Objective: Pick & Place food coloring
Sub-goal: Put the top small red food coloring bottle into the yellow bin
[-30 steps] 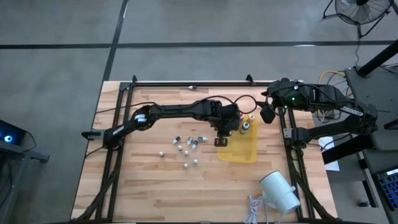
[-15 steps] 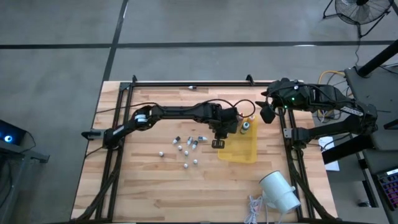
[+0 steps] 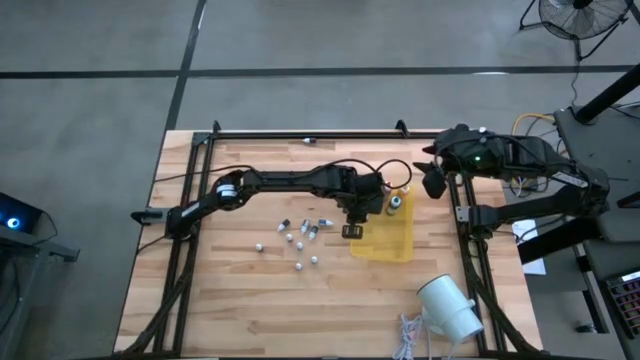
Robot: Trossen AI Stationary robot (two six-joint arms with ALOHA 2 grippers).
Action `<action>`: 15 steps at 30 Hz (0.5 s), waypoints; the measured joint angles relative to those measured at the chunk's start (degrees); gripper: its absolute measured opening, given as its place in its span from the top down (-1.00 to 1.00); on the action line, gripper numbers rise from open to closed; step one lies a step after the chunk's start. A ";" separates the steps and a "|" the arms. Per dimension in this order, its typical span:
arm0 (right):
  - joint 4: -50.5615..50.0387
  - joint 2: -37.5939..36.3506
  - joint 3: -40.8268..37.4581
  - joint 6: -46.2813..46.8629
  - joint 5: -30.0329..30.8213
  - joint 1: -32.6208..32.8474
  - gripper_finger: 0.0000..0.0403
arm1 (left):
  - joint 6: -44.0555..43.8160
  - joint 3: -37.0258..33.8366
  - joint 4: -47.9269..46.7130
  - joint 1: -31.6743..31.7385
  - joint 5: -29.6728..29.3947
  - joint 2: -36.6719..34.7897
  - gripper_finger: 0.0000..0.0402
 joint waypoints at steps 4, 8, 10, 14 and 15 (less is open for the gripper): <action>-0.88 -2.46 1.33 -0.23 0.00 -0.02 -0.10 | 0.01 0.00 0.82 0.00 0.00 0.00 0.80; -0.86 -5.21 2.61 -0.11 0.02 -0.02 -0.10 | -0.28 0.27 2.97 0.00 0.05 1.02 0.80; -0.86 -6.32 2.76 0.53 0.04 -0.03 -0.10 | -0.40 0.56 3.32 0.00 0.07 1.90 0.80; -1.67 -7.88 2.73 1.77 1.36 -0.07 -0.10 | -0.84 1.71 3.44 0.00 0.40 3.49 0.80; -1.88 -8.06 2.73 1.82 1.36 -0.04 -0.10 | -0.94 2.16 3.45 0.00 0.44 3.86 0.80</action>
